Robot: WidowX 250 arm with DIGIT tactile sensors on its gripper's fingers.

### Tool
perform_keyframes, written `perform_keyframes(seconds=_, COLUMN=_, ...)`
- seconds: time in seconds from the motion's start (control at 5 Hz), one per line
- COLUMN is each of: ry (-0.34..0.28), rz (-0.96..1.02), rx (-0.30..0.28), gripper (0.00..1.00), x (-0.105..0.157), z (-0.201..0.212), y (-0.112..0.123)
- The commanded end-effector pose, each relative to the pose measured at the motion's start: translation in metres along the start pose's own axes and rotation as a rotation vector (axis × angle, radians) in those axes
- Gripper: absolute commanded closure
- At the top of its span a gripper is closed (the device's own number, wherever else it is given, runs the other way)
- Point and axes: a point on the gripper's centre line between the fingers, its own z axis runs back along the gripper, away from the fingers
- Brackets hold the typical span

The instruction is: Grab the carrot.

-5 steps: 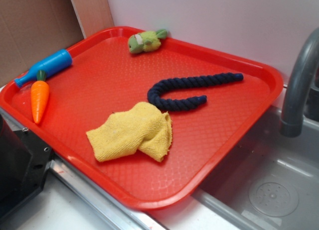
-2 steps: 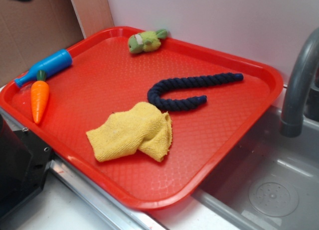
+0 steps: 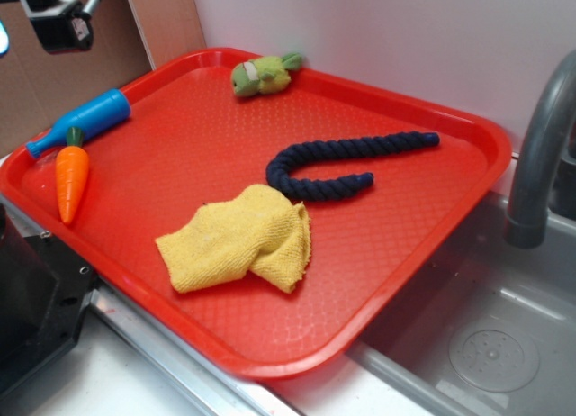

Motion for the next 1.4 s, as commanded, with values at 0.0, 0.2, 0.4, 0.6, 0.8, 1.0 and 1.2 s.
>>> perform_keyframes(seconds=0.0, ry=-0.016, rz=0.014, rx=0.004, gripper=0.0, x=0.0, z=0.004, y=0.007)
perform_keyframes(seconds=0.2, ry=-0.033, rz=0.089, rx=0.026, gripper=0.0, x=0.009, z=-0.043, y=0.017)
perform_keyframes(seconds=0.4, ry=-0.014, rz=0.135, rx=0.052, gripper=0.0, x=0.014, z=-0.084, y=0.031)
perform_keyframes(seconds=0.6, ry=-0.025, rz=0.134, rx=0.042, gripper=0.0, x=0.016, z=-0.106, y=0.027)
perform_keyframes(seconds=0.8, ry=0.009, rz=0.135, rx=-0.012, gripper=0.0, x=0.015, z=-0.128, y=0.022)
perform_keyframes(seconds=1.0, ry=0.041, rz=0.163, rx=-0.031, gripper=0.25, x=0.016, z=-0.134, y=0.021)
perform_keyframes(seconds=1.2, ry=0.071, rz=0.185, rx=0.012, gripper=1.0, x=0.018, z=-0.143, y=0.019)
